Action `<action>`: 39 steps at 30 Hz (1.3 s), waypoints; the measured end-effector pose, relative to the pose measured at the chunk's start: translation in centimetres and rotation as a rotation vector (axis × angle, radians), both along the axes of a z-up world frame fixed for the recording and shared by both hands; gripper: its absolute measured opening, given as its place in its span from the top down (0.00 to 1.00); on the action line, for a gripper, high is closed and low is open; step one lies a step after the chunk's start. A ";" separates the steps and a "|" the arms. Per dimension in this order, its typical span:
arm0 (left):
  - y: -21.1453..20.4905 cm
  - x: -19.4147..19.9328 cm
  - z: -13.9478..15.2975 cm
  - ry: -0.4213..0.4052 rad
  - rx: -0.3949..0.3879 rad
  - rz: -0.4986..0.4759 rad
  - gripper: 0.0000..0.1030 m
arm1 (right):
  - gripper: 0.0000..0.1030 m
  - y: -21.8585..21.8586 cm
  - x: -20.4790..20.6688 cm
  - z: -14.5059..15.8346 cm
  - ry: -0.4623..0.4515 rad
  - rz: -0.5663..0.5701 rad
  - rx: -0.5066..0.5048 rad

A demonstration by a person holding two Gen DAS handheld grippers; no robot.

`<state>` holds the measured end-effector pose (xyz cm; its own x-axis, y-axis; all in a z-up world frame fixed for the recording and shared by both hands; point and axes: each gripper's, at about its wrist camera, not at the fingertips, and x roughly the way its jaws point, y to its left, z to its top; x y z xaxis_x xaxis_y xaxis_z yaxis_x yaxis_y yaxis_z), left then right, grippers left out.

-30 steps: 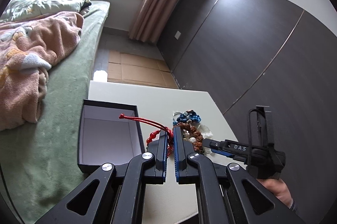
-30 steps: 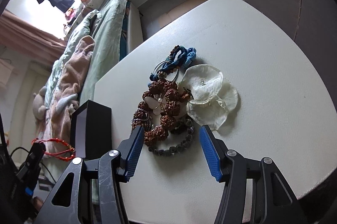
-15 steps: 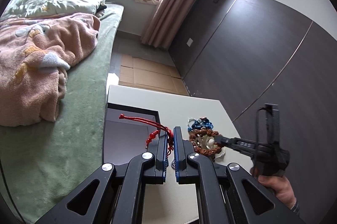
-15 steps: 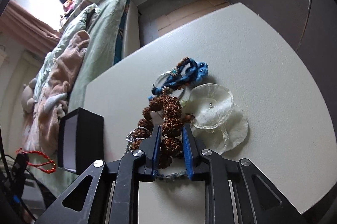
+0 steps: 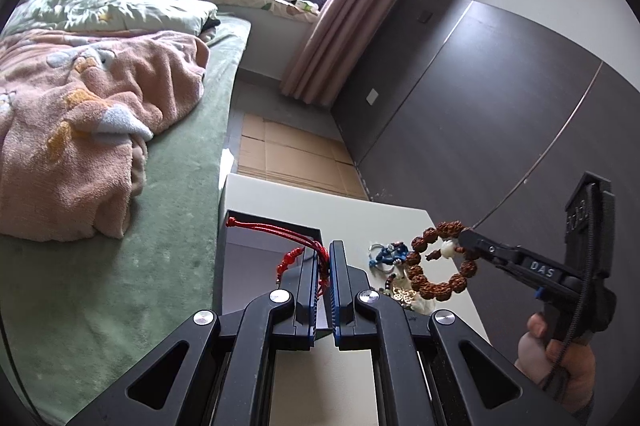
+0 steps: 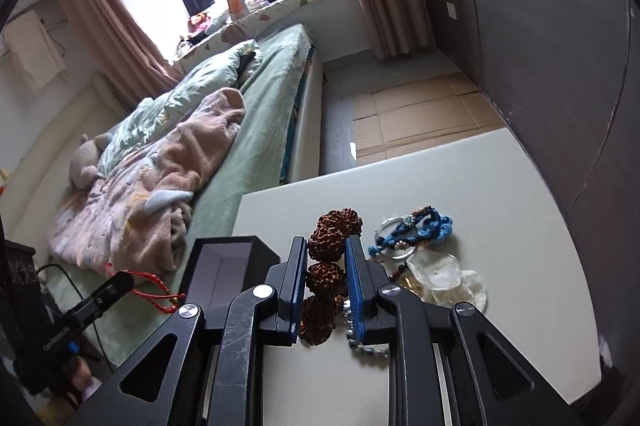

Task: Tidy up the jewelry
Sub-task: 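Grasp the brown beads with the right tool while the left tool holds the red string, then lower the bead bracelet into the black box and open both tools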

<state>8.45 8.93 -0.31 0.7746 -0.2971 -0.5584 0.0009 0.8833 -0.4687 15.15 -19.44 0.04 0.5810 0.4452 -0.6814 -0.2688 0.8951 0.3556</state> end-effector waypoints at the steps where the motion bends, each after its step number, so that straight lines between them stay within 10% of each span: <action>1: 0.1 0.1 0.0 -0.002 -0.003 0.005 0.95 | 0.80 0.4 -0.1 0.4 -0.011 0.012 -0.002; 11: 2.2 0.9 0.0 -0.010 -0.027 0.065 0.95 | 0.80 5.5 1.2 2.6 -0.027 0.126 0.046; 21: 2.7 2.0 -0.6 0.013 -0.031 0.085 0.95 | 0.79 11.7 2.7 -2.2 0.118 0.298 0.196; 23: 2.3 2.2 -0.7 0.018 -0.029 0.070 0.95 | 0.59 12.2 3.3 -3.8 0.190 0.293 0.176; 33: 0.1 3.8 -1.8 0.113 0.001 0.037 0.94 | 0.38 4.5 2.6 -3.4 0.174 0.134 0.215; 39: -0.2 3.3 -2.6 0.166 -0.002 0.072 0.34 | 0.38 0.1 1.9 -3.2 0.183 0.058 0.230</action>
